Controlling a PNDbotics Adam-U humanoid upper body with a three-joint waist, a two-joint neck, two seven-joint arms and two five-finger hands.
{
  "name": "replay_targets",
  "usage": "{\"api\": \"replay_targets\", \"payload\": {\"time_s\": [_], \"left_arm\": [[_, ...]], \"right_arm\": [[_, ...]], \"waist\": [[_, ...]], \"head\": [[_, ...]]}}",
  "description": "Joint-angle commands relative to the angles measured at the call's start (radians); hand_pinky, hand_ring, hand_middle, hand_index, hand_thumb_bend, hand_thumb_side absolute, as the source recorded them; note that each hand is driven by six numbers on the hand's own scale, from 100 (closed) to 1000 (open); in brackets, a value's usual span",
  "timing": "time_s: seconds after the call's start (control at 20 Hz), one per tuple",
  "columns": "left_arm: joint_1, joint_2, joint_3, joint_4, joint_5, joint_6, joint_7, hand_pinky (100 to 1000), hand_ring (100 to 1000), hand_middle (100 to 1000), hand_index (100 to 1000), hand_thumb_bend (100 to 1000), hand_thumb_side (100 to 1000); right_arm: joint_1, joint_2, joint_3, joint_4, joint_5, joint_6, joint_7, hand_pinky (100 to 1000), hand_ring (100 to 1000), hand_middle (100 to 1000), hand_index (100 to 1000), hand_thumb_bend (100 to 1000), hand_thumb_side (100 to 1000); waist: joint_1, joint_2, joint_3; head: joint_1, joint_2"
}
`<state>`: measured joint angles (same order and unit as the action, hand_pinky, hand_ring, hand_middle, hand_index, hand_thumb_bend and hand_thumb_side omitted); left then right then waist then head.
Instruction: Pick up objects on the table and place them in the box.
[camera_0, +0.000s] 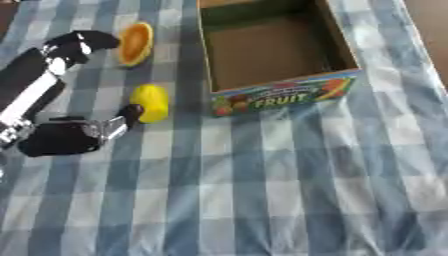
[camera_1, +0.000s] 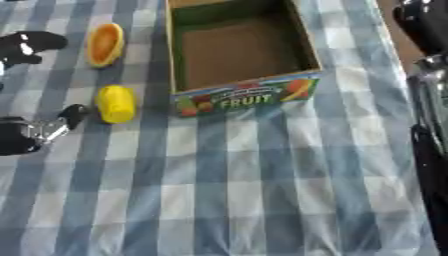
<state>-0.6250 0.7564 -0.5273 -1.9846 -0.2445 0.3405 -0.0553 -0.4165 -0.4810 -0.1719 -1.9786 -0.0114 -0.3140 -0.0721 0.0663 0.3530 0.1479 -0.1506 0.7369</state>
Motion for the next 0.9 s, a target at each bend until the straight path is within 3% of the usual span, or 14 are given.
{"api": "replay_targets", "payload": {"time_s": [0.05,0.35,0.6,0.9], "left_arm": [[-0.024,-0.019,0.017,-0.012,0.009,0.053,-0.048,886,963,901,943,433,527],[-0.052,-0.067,0.012,-0.007,-0.013,0.155,-0.150,907,981,918,949,517,574],[-0.062,-0.098,0.027,0.019,-0.052,0.228,-0.228,910,986,921,955,525,416],[-0.066,-0.124,0.047,0.068,-0.107,0.249,-0.320,915,990,929,956,506,251]], "right_arm": [[-0.008,-0.029,-0.002,-0.021,-0.008,-0.001,0.006,830,936,737,802,100,546],[-0.013,-0.023,0.001,-0.021,-0.013,-0.001,0.008,830,938,737,801,100,552],[-0.017,-0.019,0.007,-0.021,-0.018,0.000,0.016,830,939,736,801,100,560],[-0.023,-0.016,0.011,-0.021,-0.022,0.000,0.023,831,940,736,801,100,566]], "waist": [[-0.003,-0.022,-0.002],[-0.005,-0.016,-0.013],[-0.007,-0.011,-0.021],[-0.008,-0.004,-0.030]], "head": [[0.004,-0.008],[0.018,-0.011],[0.031,-0.020],[0.035,-0.022]]}}
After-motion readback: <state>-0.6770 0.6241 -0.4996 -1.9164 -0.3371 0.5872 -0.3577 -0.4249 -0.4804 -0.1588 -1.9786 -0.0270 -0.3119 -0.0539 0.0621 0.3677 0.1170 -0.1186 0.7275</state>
